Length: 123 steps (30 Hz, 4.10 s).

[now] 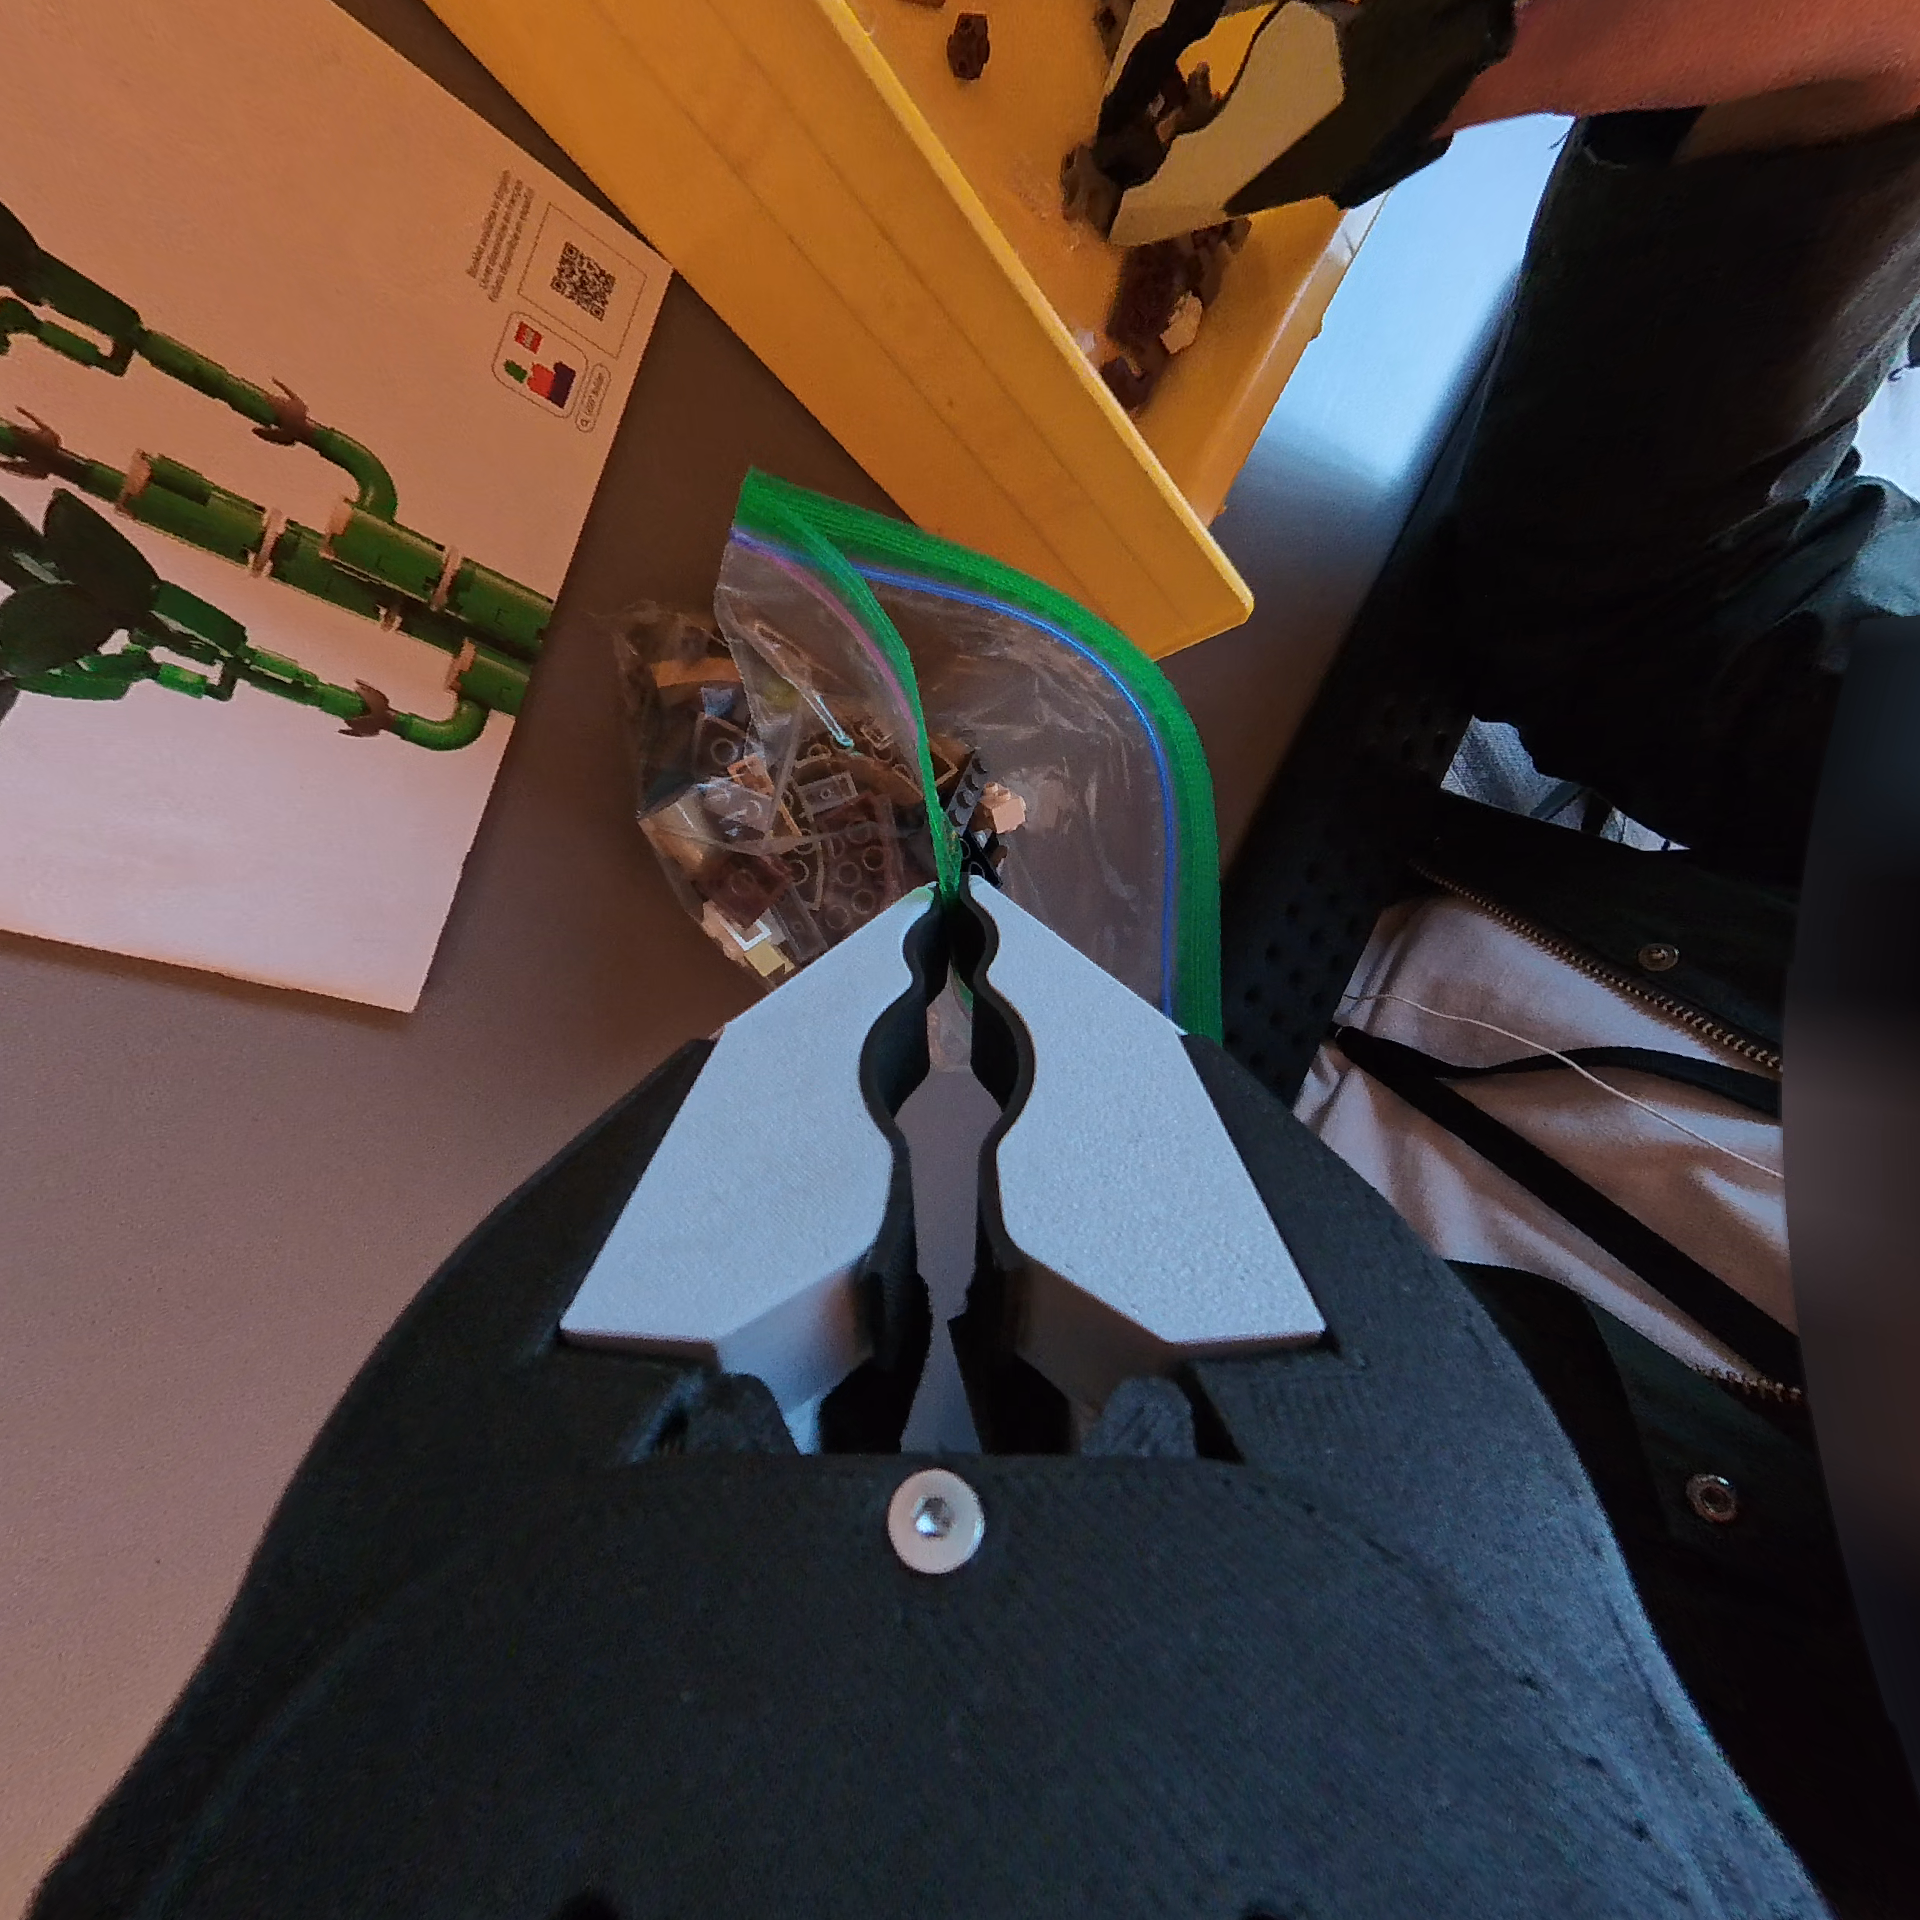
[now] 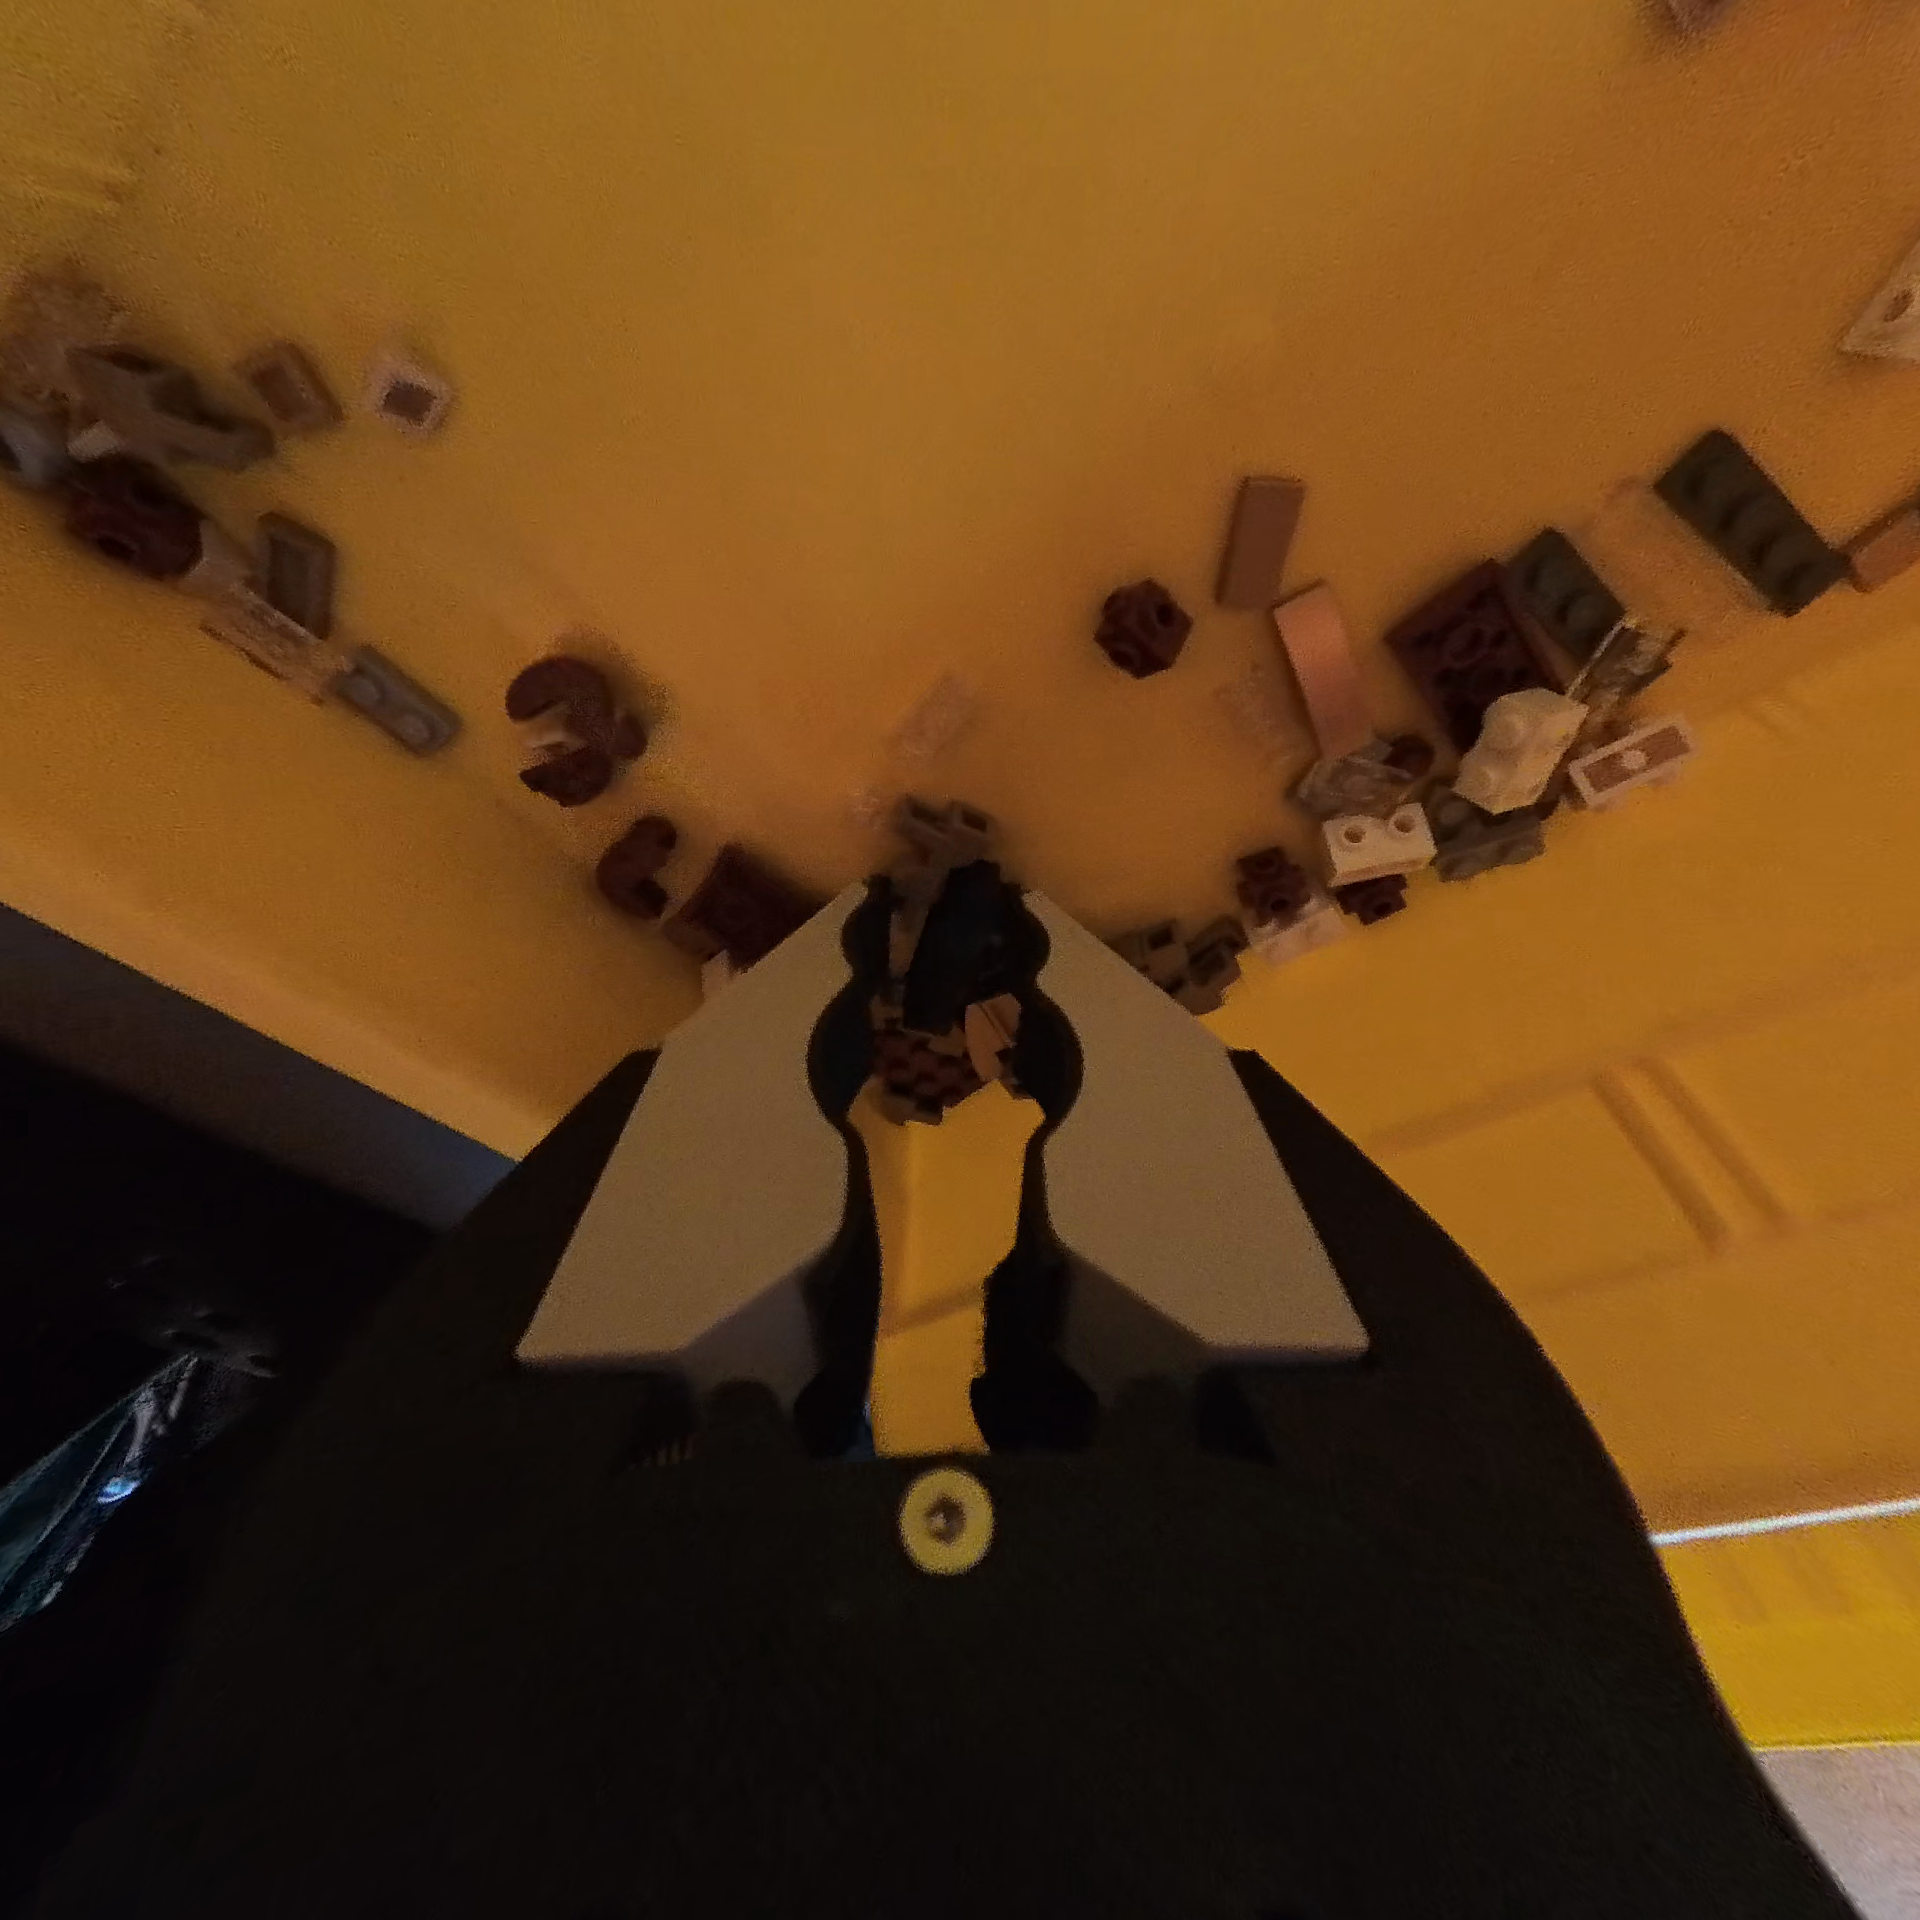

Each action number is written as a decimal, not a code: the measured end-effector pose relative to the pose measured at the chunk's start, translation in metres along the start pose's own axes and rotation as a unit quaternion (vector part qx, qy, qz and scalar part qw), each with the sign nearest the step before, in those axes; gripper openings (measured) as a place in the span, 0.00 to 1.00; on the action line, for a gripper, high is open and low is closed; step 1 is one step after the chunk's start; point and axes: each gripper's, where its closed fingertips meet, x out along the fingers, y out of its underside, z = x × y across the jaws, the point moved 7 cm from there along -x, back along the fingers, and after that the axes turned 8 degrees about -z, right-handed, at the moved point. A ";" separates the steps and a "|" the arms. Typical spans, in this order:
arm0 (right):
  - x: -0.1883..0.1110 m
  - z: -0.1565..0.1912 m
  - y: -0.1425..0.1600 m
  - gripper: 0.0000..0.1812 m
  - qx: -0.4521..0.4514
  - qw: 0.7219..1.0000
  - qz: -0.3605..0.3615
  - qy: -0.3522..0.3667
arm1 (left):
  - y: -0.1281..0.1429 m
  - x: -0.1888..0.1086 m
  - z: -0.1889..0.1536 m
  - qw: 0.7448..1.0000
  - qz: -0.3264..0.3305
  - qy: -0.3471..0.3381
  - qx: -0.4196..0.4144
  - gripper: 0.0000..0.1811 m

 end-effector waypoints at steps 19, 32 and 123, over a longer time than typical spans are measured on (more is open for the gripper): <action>-0.143 0.100 -0.083 0.11 -0.151 0.797 -0.549 -0.202 | -0.002 0.007 -0.003 1.000 0.006 0.004 0.007 0.00; -0.120 0.052 -0.060 0.16 -0.157 0.871 -0.459 -0.078 | -0.001 0.001 -0.003 1.000 -0.002 0.001 0.006 0.00; -0.074 0.003 -0.036 0.19 -0.079 0.948 -0.309 0.002 | 0.000 0.003 -0.001 1.000 0.003 0.001 0.003 0.00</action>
